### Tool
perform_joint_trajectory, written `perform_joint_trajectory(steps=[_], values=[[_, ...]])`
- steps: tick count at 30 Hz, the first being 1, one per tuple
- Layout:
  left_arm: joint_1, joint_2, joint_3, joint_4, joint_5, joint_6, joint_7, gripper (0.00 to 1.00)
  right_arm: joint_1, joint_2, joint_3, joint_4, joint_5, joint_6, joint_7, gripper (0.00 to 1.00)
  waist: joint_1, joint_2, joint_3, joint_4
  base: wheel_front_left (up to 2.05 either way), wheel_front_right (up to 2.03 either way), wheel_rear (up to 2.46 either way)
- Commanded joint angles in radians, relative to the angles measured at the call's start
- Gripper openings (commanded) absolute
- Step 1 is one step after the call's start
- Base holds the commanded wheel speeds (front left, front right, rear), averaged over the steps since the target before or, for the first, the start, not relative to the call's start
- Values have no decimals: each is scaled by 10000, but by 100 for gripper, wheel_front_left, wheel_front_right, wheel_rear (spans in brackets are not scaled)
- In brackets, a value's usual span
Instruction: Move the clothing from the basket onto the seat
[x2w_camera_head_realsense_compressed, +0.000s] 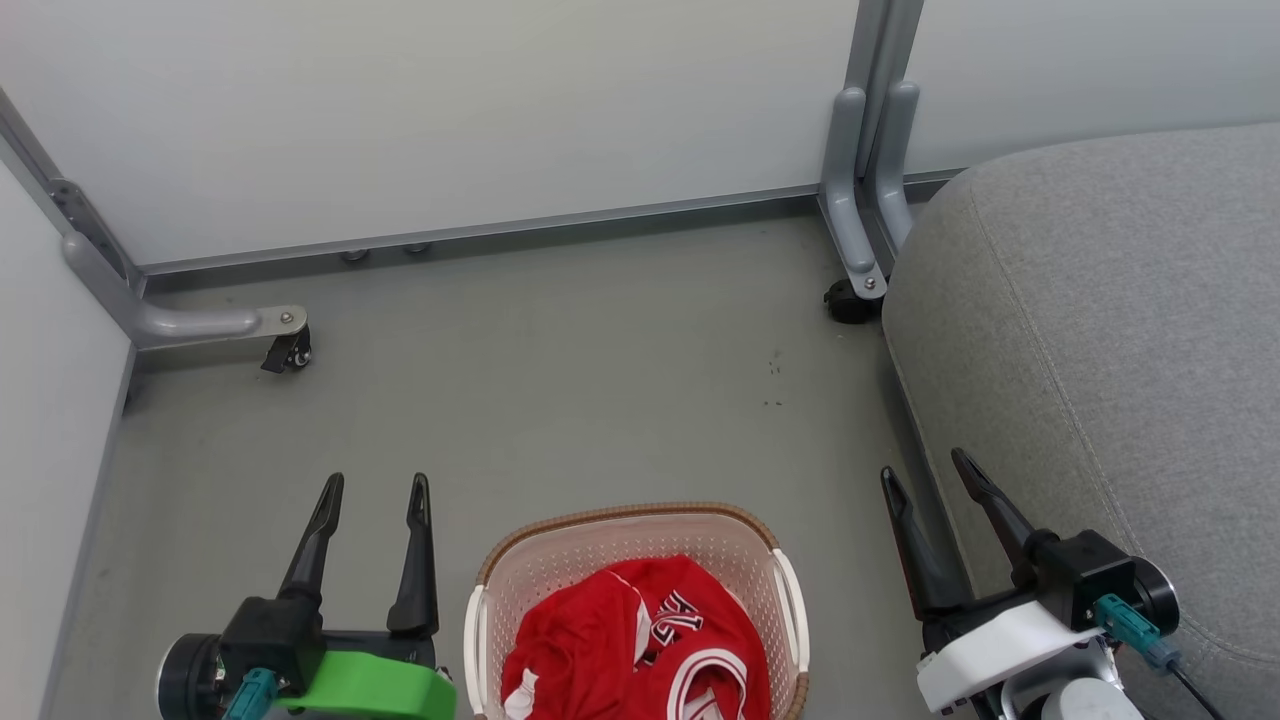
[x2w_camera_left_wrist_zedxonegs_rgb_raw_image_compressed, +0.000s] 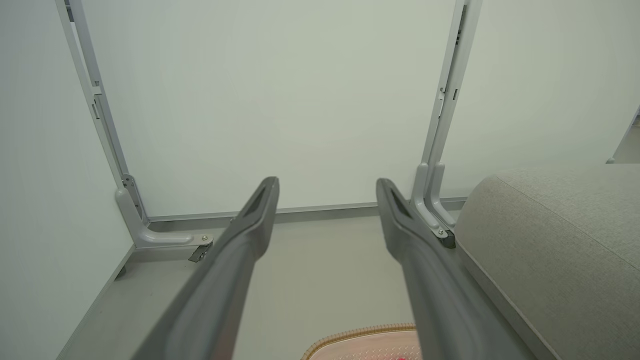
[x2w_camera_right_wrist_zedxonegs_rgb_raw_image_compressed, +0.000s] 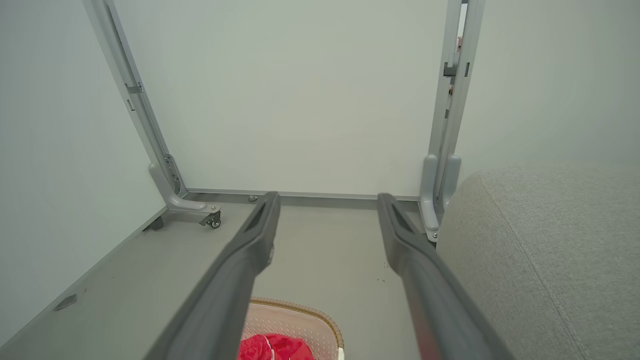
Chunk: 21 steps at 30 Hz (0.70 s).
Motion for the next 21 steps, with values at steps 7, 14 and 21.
perform_joint_trajectory(steps=[7, 14, 21], values=[[151, 67, -40, -6, 102, 3, -6, 100, 96, -58, -41, -38, 1, -10, -52, 100, 0, 0, -18, -8, 0, 0, 0], [168, 67, -49, 31, 126, -26, -6, 100, 103, -58, -54, -42, 44, -10, -52, 100, 0, 0, -55, -16, 0, 0, 0], [108, 66, -172, 101, 245, -100, -6, 100, 66, -58, -58, -18, 121, -10, -50, 100, 0, 0, 1, -41, 0, 0, 0]])
